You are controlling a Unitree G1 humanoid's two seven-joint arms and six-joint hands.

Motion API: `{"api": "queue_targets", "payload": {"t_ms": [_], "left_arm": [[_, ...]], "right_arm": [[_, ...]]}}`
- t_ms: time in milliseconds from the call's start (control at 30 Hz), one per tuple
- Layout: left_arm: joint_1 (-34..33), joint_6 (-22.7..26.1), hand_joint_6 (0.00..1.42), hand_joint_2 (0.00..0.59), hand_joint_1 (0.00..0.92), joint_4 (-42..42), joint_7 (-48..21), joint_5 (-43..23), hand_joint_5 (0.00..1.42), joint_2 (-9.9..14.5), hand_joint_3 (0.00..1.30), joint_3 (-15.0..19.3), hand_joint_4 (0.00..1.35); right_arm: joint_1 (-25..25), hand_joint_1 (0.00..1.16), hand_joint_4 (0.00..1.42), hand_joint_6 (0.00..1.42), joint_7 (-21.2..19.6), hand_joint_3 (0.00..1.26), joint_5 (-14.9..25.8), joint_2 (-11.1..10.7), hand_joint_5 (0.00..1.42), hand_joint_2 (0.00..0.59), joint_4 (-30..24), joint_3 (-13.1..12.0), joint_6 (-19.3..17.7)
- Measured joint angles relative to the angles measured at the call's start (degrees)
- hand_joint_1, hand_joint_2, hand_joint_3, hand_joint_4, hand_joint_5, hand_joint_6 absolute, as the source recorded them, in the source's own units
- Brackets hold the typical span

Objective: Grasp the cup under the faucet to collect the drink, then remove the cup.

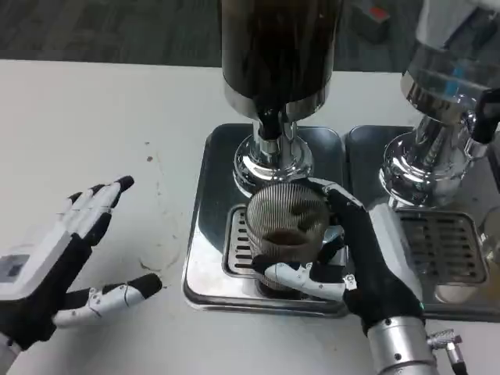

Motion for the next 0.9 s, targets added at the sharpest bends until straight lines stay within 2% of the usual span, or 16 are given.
{"api": "queue_targets", "payload": {"t_ms": [167, 433, 567, 700, 900], "left_arm": [[0.46, 1.99, 0.0, 0.101, 0.0, -1.32, 1.66, 3.04, 0.0, 1.89, 0.0, -0.66, 0.0], [5.08, 3.74, 0.0, 0.096, 0.0, -6.37, 2.44, 5.51, 0.0, 4.45, 0.0, -1.21, 0.0], [7.29, 3.36, 0.0, 0.099, 0.0, -7.45, 5.08, 5.64, 0.0, 4.63, 0.0, -1.21, 0.0], [9.43, 3.52, 0.0, 0.101, 0.0, -8.64, 6.61, 6.35, 0.0, 4.63, 0.0, -1.19, 0.0], [12.99, 3.46, 0.0, 0.101, 0.0, -10.91, 9.65, 7.25, 0.0, 4.68, 0.0, -0.49, 0.0]], "right_arm": [[0.73, 1.0, 0.54, 0.91, 0.97, 0.34, 0.0, -0.04, 0.69, 0.222, -2.08, 0.88, 0.0], [2.86, 1.0, 0.54, 0.91, 2.34, 0.35, 0.33, -0.53, 0.69, 0.222, -5.01, 0.87, -0.02], [4.62, 1.0, 0.54, 0.91, 2.81, 0.35, -1.39, -2.45, 0.69, 0.222, -8.16, 2.31, -0.31], [5.19, 1.0, 0.54, 0.92, 3.82, 0.35, -1.08, -2.53, 0.69, 0.222, -9.29, 3.42, -0.74], [5.71, 1.0, 0.54, 0.92, 5.71, 0.35, 0.19, -3.37, 0.69, 0.222, -9.82, 3.53, -1.09]]}}
